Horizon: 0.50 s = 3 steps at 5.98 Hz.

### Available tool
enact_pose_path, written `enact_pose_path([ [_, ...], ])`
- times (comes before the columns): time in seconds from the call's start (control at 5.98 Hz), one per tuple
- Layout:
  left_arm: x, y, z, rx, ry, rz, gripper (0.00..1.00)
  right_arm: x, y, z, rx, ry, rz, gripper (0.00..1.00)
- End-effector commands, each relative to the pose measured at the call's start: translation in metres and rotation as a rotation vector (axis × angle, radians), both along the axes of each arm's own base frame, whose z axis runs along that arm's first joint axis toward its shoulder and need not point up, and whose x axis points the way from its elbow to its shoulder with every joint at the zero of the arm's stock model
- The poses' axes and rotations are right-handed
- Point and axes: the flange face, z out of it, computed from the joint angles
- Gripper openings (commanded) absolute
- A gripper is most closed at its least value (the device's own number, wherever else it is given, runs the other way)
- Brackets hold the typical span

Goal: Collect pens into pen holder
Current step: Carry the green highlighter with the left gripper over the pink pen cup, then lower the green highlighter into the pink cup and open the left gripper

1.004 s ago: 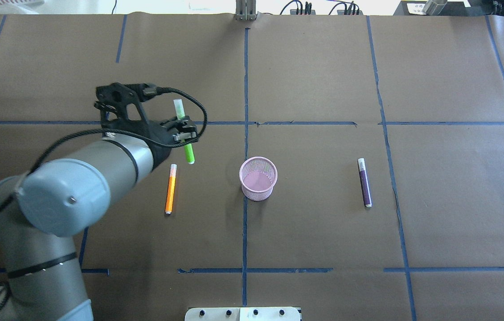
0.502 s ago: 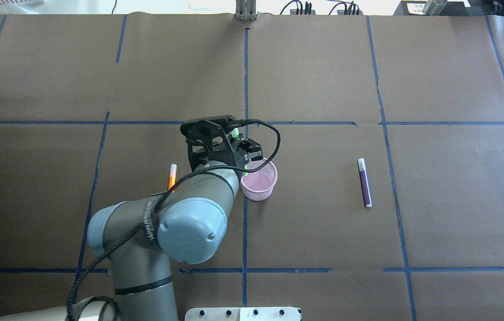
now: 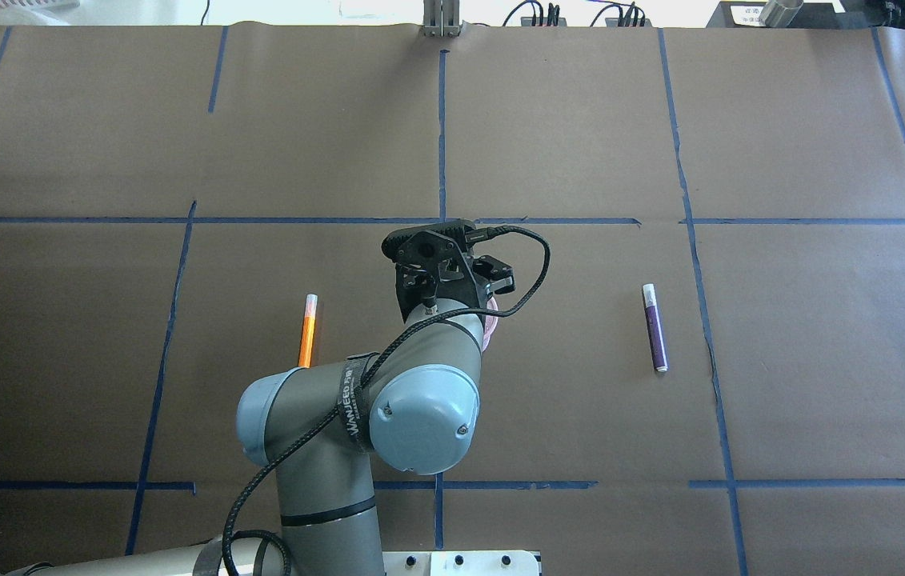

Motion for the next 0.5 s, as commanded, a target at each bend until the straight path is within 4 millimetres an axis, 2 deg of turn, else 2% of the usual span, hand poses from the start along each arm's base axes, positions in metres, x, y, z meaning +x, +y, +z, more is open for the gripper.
enact_pose_path([
  [0.0, 0.0005, 0.001, 0.0037, 0.013, -0.023, 0.014, 0.79, 0.0, 0.0001, 0.0007, -0.001, -0.001, 0.0, 1.0],
  [0.17, -0.0019, 0.0017, 0.0011, 0.017, -0.022, 0.018, 0.97, 0.0001, 0.0001, 0.0008, -0.001, 0.001, 0.0, 1.0],
  [0.33, -0.0044, 0.0026, -0.0024, 0.018, -0.015, 0.021, 0.99, 0.0001, 0.0001, 0.0008, -0.001, 0.001, 0.0, 1.0],
])
